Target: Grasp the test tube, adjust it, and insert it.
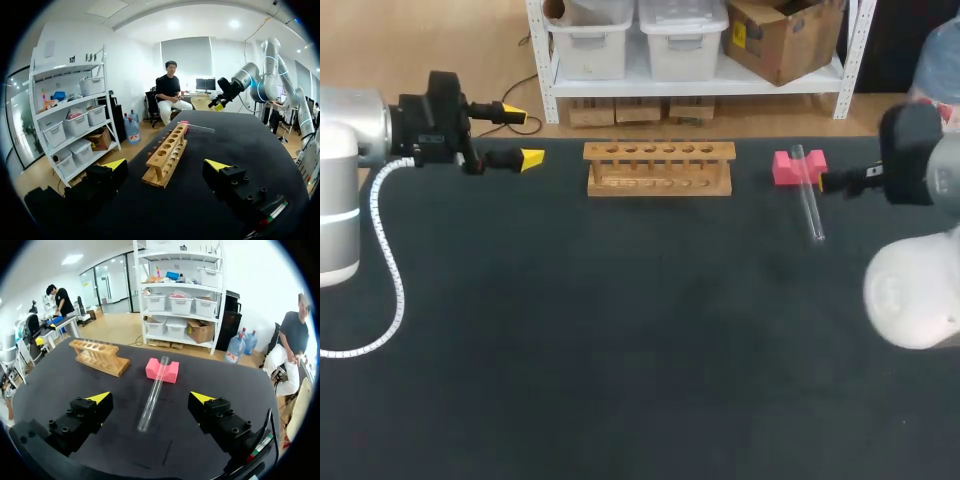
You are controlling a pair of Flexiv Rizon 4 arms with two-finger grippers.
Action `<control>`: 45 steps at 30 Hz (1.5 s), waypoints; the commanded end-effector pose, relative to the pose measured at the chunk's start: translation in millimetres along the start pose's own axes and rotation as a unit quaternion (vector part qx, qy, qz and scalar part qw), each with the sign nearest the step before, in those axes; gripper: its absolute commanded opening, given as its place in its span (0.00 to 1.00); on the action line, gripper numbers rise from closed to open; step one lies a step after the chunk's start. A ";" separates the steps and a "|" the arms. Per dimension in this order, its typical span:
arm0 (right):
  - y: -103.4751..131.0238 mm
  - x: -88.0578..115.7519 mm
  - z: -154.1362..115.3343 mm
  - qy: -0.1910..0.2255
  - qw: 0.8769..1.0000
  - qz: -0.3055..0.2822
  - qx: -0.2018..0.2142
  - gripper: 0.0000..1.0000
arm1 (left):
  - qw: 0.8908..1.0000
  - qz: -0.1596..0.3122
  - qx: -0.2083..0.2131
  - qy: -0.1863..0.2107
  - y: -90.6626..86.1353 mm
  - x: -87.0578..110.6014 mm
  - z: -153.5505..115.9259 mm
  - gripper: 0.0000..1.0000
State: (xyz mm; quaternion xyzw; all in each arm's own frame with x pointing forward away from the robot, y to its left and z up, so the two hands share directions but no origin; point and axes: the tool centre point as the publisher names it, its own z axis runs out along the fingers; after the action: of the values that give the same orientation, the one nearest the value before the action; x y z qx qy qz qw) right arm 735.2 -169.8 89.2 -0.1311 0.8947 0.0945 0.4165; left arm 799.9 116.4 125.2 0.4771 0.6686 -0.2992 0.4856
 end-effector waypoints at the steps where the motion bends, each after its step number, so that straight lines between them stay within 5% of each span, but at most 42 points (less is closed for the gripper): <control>1: 7.0 2.4 12.2 -0.001 0.985 0.000 0.175 1.00 | 1.000 0.002 -0.002 -0.003 -0.6 1.8 -0.3 1.00; 45: 19.3 3.8 35.4 0.004 0.988 0.005 0.151 1.00 | 1.000 0.002 -0.002 -0.003 -0.6 1.8 -0.3 1.00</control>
State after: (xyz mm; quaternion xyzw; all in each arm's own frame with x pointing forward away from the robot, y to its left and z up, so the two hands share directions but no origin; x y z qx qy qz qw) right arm 745.5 -145.6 69.9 -0.0584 0.9019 -0.0474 0.4253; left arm 800.0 116.5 125.2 0.4771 0.6686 -0.2992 0.4856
